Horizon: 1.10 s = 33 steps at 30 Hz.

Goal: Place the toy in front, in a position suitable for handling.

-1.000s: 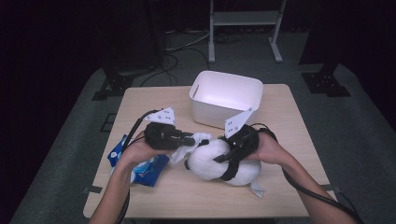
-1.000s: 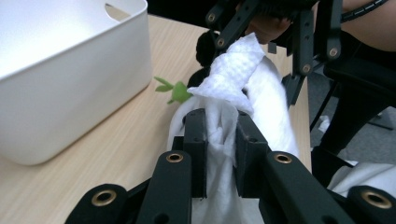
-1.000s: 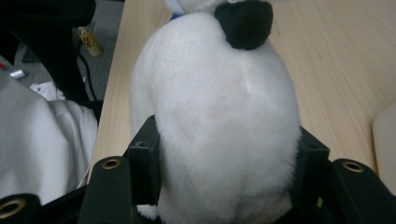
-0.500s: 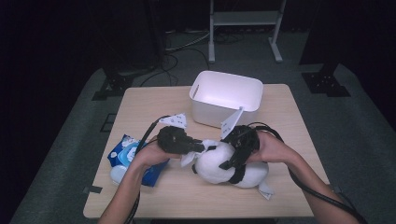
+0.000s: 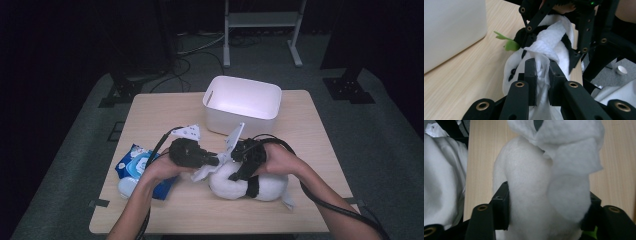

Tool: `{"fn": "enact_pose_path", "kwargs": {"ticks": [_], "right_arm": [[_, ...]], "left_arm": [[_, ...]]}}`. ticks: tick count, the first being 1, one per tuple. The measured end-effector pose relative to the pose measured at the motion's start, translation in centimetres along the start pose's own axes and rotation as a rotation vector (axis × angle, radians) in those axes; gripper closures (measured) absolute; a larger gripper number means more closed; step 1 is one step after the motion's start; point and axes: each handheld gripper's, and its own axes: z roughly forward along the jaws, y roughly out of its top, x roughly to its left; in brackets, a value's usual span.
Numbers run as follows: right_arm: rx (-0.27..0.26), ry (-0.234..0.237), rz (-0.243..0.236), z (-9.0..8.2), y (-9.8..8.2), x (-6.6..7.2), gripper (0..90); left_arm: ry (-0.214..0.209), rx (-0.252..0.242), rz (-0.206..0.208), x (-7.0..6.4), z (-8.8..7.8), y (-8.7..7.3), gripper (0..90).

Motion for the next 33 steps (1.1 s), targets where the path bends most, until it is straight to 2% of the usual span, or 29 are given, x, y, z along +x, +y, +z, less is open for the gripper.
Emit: {"fn": "enact_pose_path", "kwargs": {"ticks": [3, 4, 8, 10, 14, 16, 18, 20, 22, 23, 24, 26, 28, 30, 33], "right_arm": [[-0.028, -0.028, 0.004, -0.5, -0.2, -0.2, 41.9], [-0.057, -0.039, -0.001, -0.9, -0.3, -0.4, 42.0], [-0.176, -0.054, 0.035, -2.3, -0.6, -0.8, 41.9], [-0.24, -0.051, 0.036, -2.8, -0.6, -0.8, 41.8], [-0.386, -0.049, 0.041, -3.8, -0.4, -0.7, 41.1], [-0.452, -0.057, 0.045, -4.1, -0.6, -0.8, 39.9], [-0.486, -0.059, 0.049, -4.2, -1.0, -0.8, 38.8], [-0.494, -0.062, 0.057, -3.9, -1.6, -0.9, 36.8], [-0.47, -0.063, 0.066, -3.1, -2.5, -0.9, 34.8], [-0.466, -0.058, 0.074, -2.9, -2.9, -0.9, 34.4], [-0.486, -0.04, 0.089, -2.7, -3.4, -0.9, 33.9], [-0.506, -0.034, 0.096, -2.7, -4.4, -0.9, 31.2], [-0.504, -0.025, 0.102, -3.0, -5.2, -0.9, 27.0], [-0.464, -0.002, 0.12, -3.4, -5.4, -1.0, 19.9], [-0.381, -0.016, 0.126, -4.4, -5.3, -0.7, 14.6]], "left_arm": [[0.019, -0.021, -0.002, 0.1, -1.1, 0.0, 79.8], [0.027, -0.027, -0.002, 0.1, -1.4, 0.0, 79.9], [0.048, -0.071, 0.004, 0.1, -3.2, 0.6, 79.4], [0.085, -0.084, 0.031, -0.2, -4.7, 1.5, 79.3], [0.13, -0.099, 0.071, -0.8, -6.7, 3.1, 79.2], [0.139, -0.104, 0.082, -1.1, -7.1, 3.7, 79.2], [0.143, -0.096, 0.086, -1.1, -7.0, 4.0, 79.1], [0.133, -0.073, 0.083, -1.1, -6.0, 4.0, 79.1], [0.112, -0.049, 0.075, -0.8, -4.6, 3.7, 79.1], [0.092, -0.05, 0.066, -0.7, -3.8, 3.6, 79.1], [0.075, -0.06, 0.06, -0.6, -3.1, 3.4, 78.9], [0.041, -0.08, 0.048, -0.5, -2.4, 3.5, 78.9], [0.029, -0.082, 0.055, -0.7, -1.8, 3.9, 78.9], [0.025, -0.075, 0.074, -1.1, -1.0, 4.6, 78.9], [0.02, -0.06, 0.098, -1.7, 0.0, 5.6, 78.9]]}}
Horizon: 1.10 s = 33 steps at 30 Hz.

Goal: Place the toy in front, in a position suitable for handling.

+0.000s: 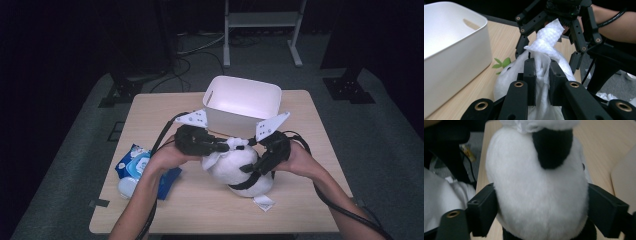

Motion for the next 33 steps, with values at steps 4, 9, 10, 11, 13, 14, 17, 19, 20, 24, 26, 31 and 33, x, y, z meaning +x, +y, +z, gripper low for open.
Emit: {"fn": "enact_pose_path", "kwargs": {"ticks": [4, 9, 10, 11, 13, 14, 17, 19, 20, 24, 26, 31, 33], "right_arm": [[0.084, -0.04, -0.034, -0.7, 0.7, 0.7, 13.3], [0.104, -0.047, -0.052, -1.1, 1.2, 1.1, 16.8], [0.103, -0.05, -0.057, -1.2, 1.1, 1.1, 21.6], [0.096, -0.058, -0.062, -1.3, 0.9, 1.1, 25.4], [0.078, -0.052, -0.076, -1.7, 0.4, 1.2, 29.4], [0.074, -0.05, -0.071, -1.8, 0.3, 1.2, 29.6], [0.074, -0.046, -0.057, -2.4, -0.2, 1.0, 29.5], [0.069, -0.049, -0.042, -2.9, -0.6, 0.6, 29.3], [0.066, -0.047, -0.035, -3.1, -0.8, 0.5, 29.2], [0.064, -0.047, -0.007, -3.7, -1.4, 0.1, 24.0], [0.091, -0.047, -0.004, -3.8, -1.2, 0.1, 18.4], [0.153, -0.082, -0.009, -4.5, -0.2, 0.6, 17.0], [0.14, -0.082, -0.008, -4.8, 0.2, 0.7, 17.0]], "left_arm": [[-0.009, 0.018, 0.021, -0.5, 1.0, 1.0, 79.0], [-0.016, 0.042, 0.05, -0.8, 1.9, 1.8, 78.9], [-0.013, 0.036, 0.05, -0.8, 1.8, 1.9, 78.9], [-0.016, 0.032, 0.05, -0.9, 1.7, 2.0, 78.7], [-0.016, 0.021, 0.055, -1.0, 1.3, 2.1, 78.2], [-0.008, 0.022, 0.06, -1.0, 1.1, 2.1, 78.3], [0.004, 0.025, 0.059, -1.0, 0.7, 2.0, 78.3], [0.019, 0.027, 0.043, -0.6, 0.3, 1.6, 78.0], [0.019, 0.026, 0.039, -0.5, 0.2, 1.4, 78.0], [0.012, 0.024, 0.017, -0.1, 0.9, 0.9, 78.0], [0.005, 0.021, 0.015, -0.1, 1.4, 0.9, 78.1], [0.007, 0.017, 0.018, 0.0, 1.8, 1.2, 78.1], [0.001, 0.018, 0.023, -0.1, 2.0, 1.3, 78.1]]}}
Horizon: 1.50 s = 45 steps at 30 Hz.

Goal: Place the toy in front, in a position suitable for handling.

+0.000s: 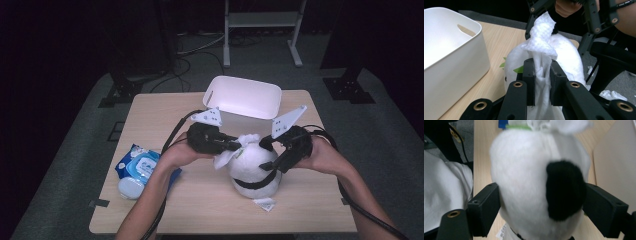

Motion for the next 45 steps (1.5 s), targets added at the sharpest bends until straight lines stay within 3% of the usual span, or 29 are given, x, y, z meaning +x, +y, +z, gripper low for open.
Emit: {"fn": "enact_pose_path", "kwargs": {"ticks": [11, 14, 17, 25, 32, 36, 40, 45], "right_arm": [[0.057, -0.008, -0.04, 0.8, 2.4, 0.6, 12.4], [0.047, -0.004, -0.048, 0.8, 2.0, 0.4, 20.5], [0.013, -0.001, -0.032, 0.5, 1.3, 0.0, 22.4], [-0.028, 0.008, 0.01, -0.2, -0.3, -0.7, 22.5], [-0.036, 0.014, 0.006, 0.2, 0.1, -0.4, 21.7], [-0.027, 0.011, -0.03, 0.7, 0.8, 0.1, 21.7], [-0.023, 0.009, -0.026, 0.5, 0.6, 0.0, 21.7], [-0.04, 0.012, 0.0, 0.0, -0.3, -0.5, 21.8]], "left_arm": [[-0.012, 0.013, 0.02, -0.5, 1.2, 0.8, 78.1], [-0.014, 0.008, 0.019, -0.4, 0.8, 0.7, 78.0], [-0.005, 0.012, 0.019, -0.3, 0.5, 0.4, 77.2], [-0.004, 0.008, -0.004, 0.3, 0.1, -0.7, 77.0], [-0.03, -0.015, 0.012, -0.2, 0.4, 0.2, 77.0], [-0.032, -0.009, 0.021, -0.5, 0.8, 0.8, 77.0], [-0.014, 0.013, 0.02, -0.3, 0.8, 0.4, 77.0], [-0.017, -0.005, -0.008, 0.2, 0.4, -0.5, 77.0]]}}
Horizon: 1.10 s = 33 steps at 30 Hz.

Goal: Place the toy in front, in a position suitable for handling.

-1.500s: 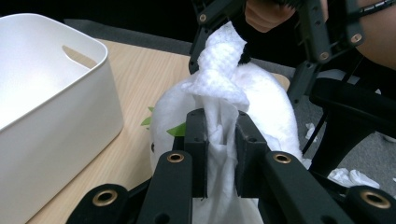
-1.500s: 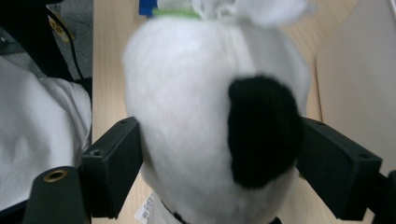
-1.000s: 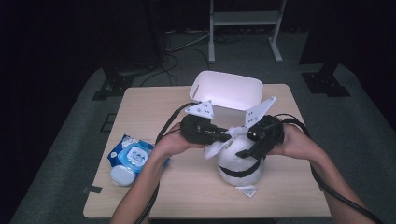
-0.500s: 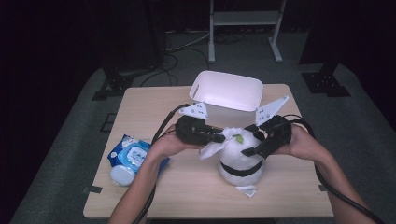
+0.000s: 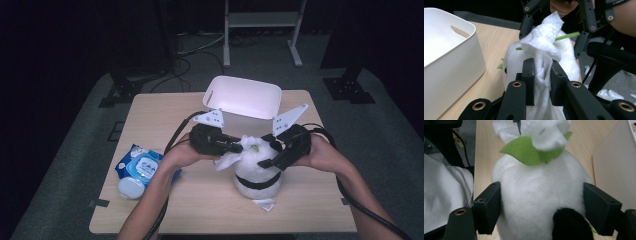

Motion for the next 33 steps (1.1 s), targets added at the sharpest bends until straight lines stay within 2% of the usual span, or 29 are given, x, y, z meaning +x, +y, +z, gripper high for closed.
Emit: {"fn": "enact_pose_path", "kwargs": {"ticks": [4, 6, 8, 12, 18, 21, 23, 25, 27, 29, 33], "right_arm": [[0.007, 0.0, 0.011, -0.4, -0.3, -0.3, 21.4], [0.024, 0.002, 0.025, -0.4, 0.0, -0.3, 18.2], [0.077, -0.016, 0.013, -0.4, 0.8, -0.1, 14.9], [0.149, -0.037, -0.002, -0.5, 2.0, 0.1, 13.0], [0.207, -0.036, -0.02, 0.0, 3.2, 0.2, 10.8], [0.256, -0.043, -0.032, 0.4, 3.7, 0.4, 7.8], [0.313, -0.062, -0.041, 1.0, 4.1, 0.6, 5.5], [0.332, -0.066, -0.038, 1.5, 4.2, 0.5, 5.2], [0.336, -0.082, -0.044, 1.9, 3.9, 0.4, 12.6], [0.309, -0.093, -0.053, 1.8, 3.7, 0.3, 21.1], [0.263, -0.111, -0.083, 1.6, 3.6, 0.5, 33.0]], "left_arm": [[0.002, 0.004, -0.004, 0.2, 0.1, -0.3, 77.0], [-0.001, 0.007, -0.004, 0.2, 0.4, -0.2, 77.0], [-0.002, 0.007, -0.005, 0.1, 0.7, -0.1, 77.0], [0.0, 0.011, -0.001, 0.0, 0.9, 0.3, 77.0], [-0.001, 0.016, 0.004, 0.0, 1.2, 0.5, 77.0], [-0.011, 0.012, 0.008, 0.0, 1.5, 0.6, 77.0], [-0.012, 0.014, 0.009, -0.1, 1.7, 0.7, 77.0], [-0.009, 0.014, 0.006, -0.1, 1.8, 0.7, 77.0], [0.003, 0.022, 0.002, 0.1, 1.8, 0.6, 77.0], [0.008, 0.013, -0.008, 0.2, 1.4, 0.4, 77.0], [0.019, 0.006, -0.003, 0.4, 0.6, 0.3, 76.8]]}}
